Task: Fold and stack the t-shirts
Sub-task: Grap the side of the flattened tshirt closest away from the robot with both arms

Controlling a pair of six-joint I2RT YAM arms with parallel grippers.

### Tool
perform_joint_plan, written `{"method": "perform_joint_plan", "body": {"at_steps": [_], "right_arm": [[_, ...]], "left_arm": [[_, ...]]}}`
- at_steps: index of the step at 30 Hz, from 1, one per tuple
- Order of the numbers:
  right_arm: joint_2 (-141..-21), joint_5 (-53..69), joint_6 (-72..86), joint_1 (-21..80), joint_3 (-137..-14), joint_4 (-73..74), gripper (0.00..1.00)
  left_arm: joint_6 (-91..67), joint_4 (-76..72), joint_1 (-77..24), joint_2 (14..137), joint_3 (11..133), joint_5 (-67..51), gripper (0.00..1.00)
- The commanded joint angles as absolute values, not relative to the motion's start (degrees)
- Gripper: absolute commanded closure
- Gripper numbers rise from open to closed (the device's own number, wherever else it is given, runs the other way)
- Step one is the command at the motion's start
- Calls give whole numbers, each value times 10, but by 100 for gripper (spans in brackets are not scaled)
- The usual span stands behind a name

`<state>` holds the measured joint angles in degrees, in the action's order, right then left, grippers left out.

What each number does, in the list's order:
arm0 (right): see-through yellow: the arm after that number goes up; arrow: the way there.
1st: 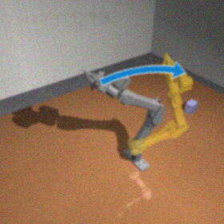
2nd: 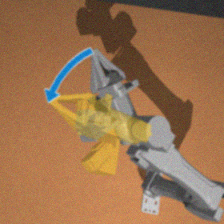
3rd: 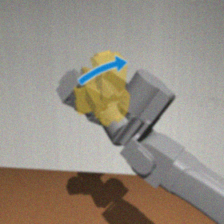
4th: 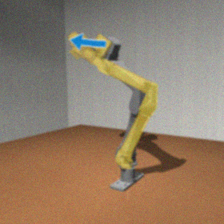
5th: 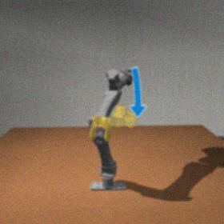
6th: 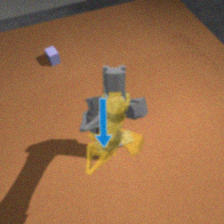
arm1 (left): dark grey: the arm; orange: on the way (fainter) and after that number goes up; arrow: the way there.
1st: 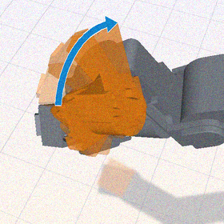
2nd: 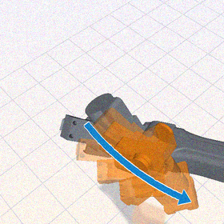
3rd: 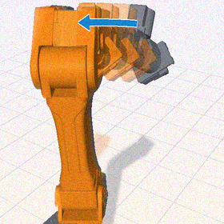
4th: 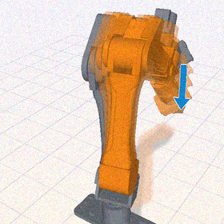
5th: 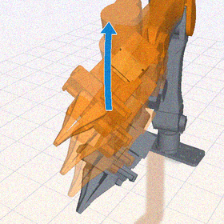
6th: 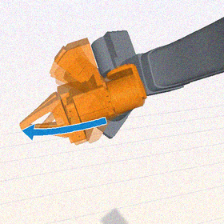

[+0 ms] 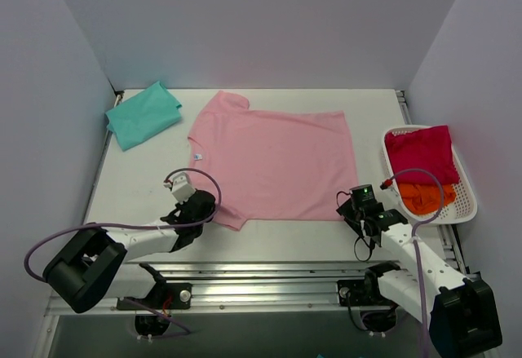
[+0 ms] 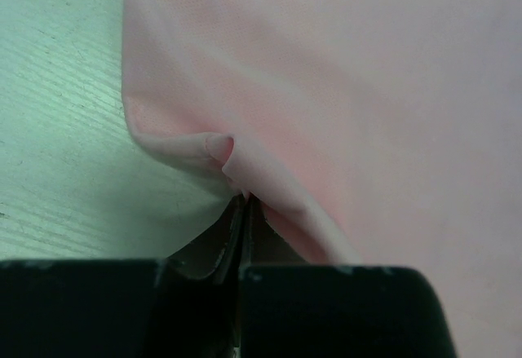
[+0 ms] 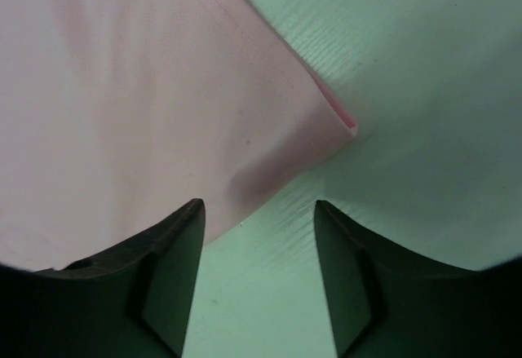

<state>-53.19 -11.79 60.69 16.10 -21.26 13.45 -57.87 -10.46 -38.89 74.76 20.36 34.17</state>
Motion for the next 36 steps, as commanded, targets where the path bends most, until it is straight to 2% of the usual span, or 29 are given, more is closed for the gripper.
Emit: {"method": "perform_joint_plan", "body": {"at_steps": [1, 6, 15, 18, 19, 24, 27, 36], "right_arm": [[-510, -129, 610, 157, -224, 180, 44], [-540, -130, 601, 142, -232, 176, 44], [-586, -109, 577, 94, -239, 156, 52], [-614, -97, 564, 72, -239, 136, 64], [-620, -88, 556, 69, -237, 126, 70], [-636, -80, 548, 58, -234, 107, 85], [-634, -75, 544, 55, -230, 105, 98], [-577, -77, 542, 55, -233, 119, 100]], "left_arm": [[-578, -94, -386, 736, 200, 351, 98], [-577, -96, -386, 738, 199, 349, 98], [-577, -98, -380, 710, 182, 339, 98], [-577, -99, -380, 705, 178, 338, 98], [-577, -99, -381, 705, 178, 338, 98], [-575, -103, -378, 709, 179, 336, 98], [-574, -103, -376, 709, 179, 336, 98], [-567, -21, -387, 657, 208, 343, 98]]}}
